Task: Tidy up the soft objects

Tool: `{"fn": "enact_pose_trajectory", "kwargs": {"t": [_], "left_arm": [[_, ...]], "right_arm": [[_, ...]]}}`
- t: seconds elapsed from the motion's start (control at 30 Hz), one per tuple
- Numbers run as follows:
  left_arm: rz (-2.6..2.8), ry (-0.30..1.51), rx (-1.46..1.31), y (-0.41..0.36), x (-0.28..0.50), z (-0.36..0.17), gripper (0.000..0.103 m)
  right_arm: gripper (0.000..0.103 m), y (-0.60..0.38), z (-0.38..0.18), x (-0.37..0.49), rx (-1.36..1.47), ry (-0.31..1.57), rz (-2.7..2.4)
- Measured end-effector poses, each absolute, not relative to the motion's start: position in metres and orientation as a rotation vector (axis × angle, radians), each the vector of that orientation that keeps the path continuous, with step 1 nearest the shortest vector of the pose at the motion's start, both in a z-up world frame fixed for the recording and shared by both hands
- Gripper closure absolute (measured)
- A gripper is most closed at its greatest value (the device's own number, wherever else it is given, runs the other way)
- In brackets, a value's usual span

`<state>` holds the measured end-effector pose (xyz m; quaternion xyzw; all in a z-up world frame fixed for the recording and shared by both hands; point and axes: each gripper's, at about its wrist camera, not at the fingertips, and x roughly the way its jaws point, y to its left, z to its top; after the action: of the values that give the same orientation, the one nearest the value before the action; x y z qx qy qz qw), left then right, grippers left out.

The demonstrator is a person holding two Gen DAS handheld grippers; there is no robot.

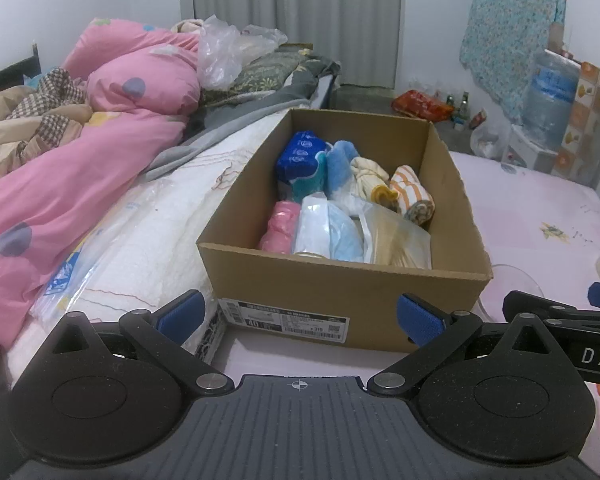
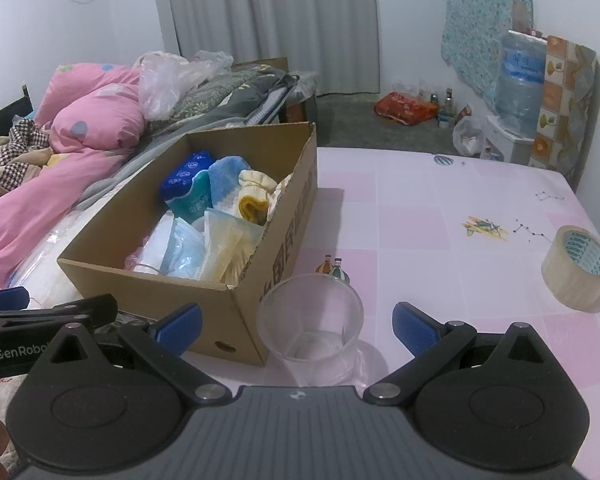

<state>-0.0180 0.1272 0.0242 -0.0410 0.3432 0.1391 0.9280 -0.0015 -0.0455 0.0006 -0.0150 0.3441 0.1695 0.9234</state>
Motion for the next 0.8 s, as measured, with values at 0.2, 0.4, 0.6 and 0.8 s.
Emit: {"fn": "enact_pose_trajectory", "kwargs": {"t": [0.2,0.4,0.6,0.8], "left_arm": [[0.285,0.705,-0.084,0.1275,-0.0169,0.0239,0.000],[0.287,0.705,-0.084,0.1282,-0.0168,0.0235,0.000],[0.287,0.705,-0.081,0.1281,-0.0168,0.0234,0.000],[0.286,0.709,-0.086,0.1282,-0.0169,0.0238,0.000]], "right_arm": [[0.029,-0.0456,0.0007,-0.0012,-0.031,0.706,0.348],[0.029,-0.0457,0.0004,-0.0012,-0.029,0.708,0.348],[0.029,-0.0460,0.0005,-0.0009,-0.030,0.708,0.349],[0.029,-0.0460,-0.0005,-0.0011,-0.027,0.713,0.348]]}}
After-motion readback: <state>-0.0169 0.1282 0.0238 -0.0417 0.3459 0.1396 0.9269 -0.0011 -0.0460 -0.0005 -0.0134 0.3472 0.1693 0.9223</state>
